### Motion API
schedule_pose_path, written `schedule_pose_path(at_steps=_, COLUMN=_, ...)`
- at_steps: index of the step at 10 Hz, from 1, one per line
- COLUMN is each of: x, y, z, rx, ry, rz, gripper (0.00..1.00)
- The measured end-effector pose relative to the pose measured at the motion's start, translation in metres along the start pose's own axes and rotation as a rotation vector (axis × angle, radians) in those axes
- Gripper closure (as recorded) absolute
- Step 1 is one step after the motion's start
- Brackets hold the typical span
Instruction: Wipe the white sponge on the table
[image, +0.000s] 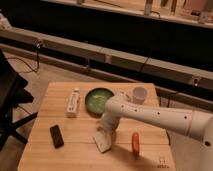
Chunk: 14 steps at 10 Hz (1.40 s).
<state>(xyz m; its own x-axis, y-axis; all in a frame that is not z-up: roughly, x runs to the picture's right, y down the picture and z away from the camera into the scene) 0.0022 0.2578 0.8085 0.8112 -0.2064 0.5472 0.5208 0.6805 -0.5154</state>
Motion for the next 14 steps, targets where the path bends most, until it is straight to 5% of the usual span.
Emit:
schedule_pose_path(at_steps=5, x=0.002, y=0.011, z=0.016, rx=-0.035, ry=-0.025, rz=0.001, gripper=0.20)
schedule_pose_path(at_steps=9, x=-0.011, y=0.015, z=-0.001, rx=-0.003, ry=-0.013, rz=-0.008, gripper=0.21)
schedule_pose_path(at_steps=11, x=-0.017, y=0.013, z=-0.008, rx=0.009, ry=0.012, rz=-0.015, gripper=0.37)
schedule_pose_path(at_steps=14, x=-0.022, y=0.012, z=-0.012, rx=0.011, ry=0.012, rz=-0.025, gripper=0.74)
